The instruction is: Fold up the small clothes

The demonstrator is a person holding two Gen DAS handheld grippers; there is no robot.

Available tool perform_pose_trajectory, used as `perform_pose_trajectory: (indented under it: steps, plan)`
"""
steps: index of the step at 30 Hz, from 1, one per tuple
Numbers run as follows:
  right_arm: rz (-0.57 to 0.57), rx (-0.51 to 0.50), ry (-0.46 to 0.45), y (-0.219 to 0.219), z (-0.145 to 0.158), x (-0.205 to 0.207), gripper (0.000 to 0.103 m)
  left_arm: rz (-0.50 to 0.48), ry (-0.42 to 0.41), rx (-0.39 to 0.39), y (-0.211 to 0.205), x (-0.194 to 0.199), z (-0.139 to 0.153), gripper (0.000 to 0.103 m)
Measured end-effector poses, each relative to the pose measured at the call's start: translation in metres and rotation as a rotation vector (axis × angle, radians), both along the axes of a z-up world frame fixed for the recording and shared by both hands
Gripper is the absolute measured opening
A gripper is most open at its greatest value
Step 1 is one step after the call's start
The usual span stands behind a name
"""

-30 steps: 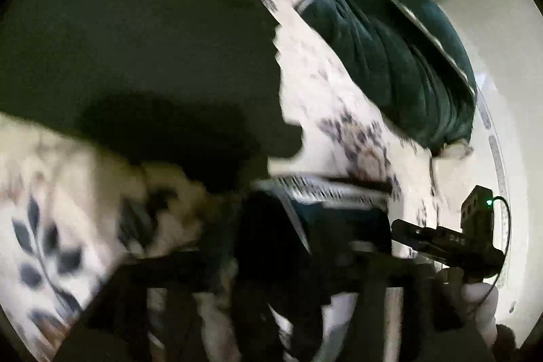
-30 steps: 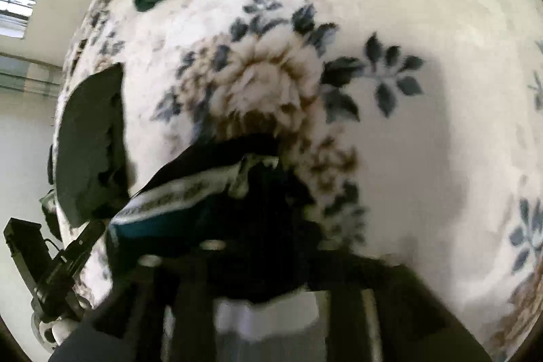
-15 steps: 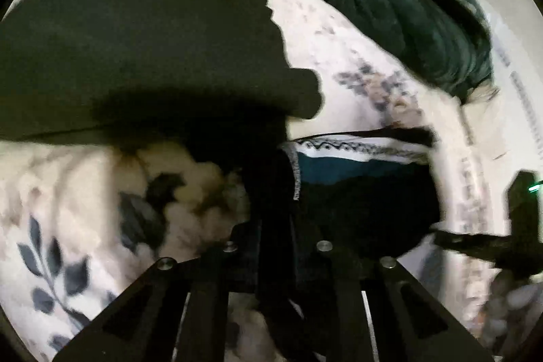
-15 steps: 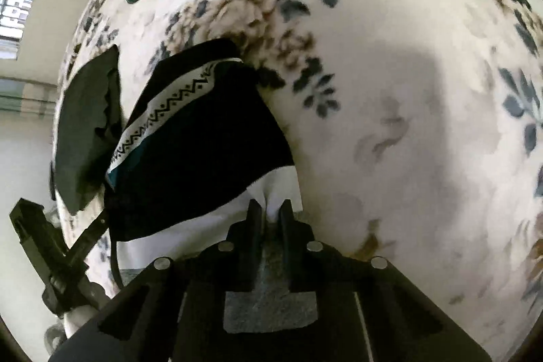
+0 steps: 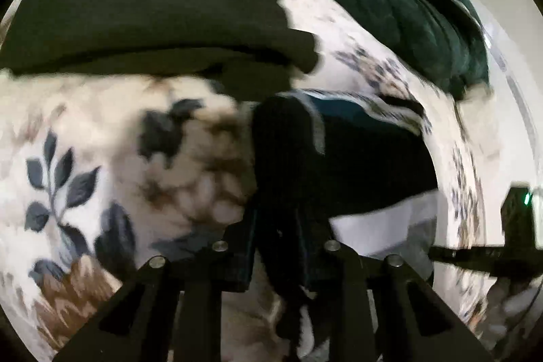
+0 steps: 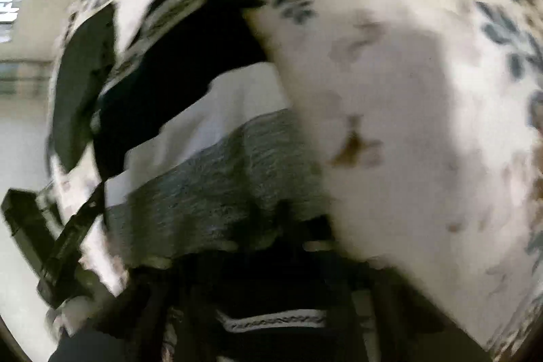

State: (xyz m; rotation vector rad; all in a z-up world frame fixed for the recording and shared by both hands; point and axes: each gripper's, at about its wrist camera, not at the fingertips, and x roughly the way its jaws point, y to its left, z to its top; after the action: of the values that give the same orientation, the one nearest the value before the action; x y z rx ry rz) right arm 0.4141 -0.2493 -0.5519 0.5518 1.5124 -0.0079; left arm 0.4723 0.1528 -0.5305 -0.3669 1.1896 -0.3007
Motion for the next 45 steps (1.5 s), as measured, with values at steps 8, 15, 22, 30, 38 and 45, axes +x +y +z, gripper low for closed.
perform_pose_trajectory:
  steps: [8,15,22,30,38,45]
  plan:
    - [0.004,0.072,0.051,-0.014,0.007,-0.023,0.024,-0.009,-0.039,0.015,-0.002,-0.057,0.063,0.037]
    - [0.097,0.136,0.059,-0.015,0.051,-0.120,0.048,-0.151,0.105,0.034,-0.059,-0.175,0.046,0.044]
    - [0.137,0.166,0.170,-0.029,0.050,-0.259,0.048,-0.321,0.283,0.186,-0.108,-0.309,-0.006,0.044]
    - [0.159,0.196,0.223,-0.037,0.023,-0.368,0.048,-0.228,0.329,0.193,-0.077,-0.402,0.014,0.044]
    - [0.181,0.179,0.220,-0.023,-0.004,-0.406,0.048,0.177,0.263,-0.054,-0.019,-0.447,0.023,0.045]
    - [0.083,0.093,0.127,-0.019,-0.022,-0.413,0.055,0.372,0.273,-0.116,-0.019,-0.432,0.000,0.045]
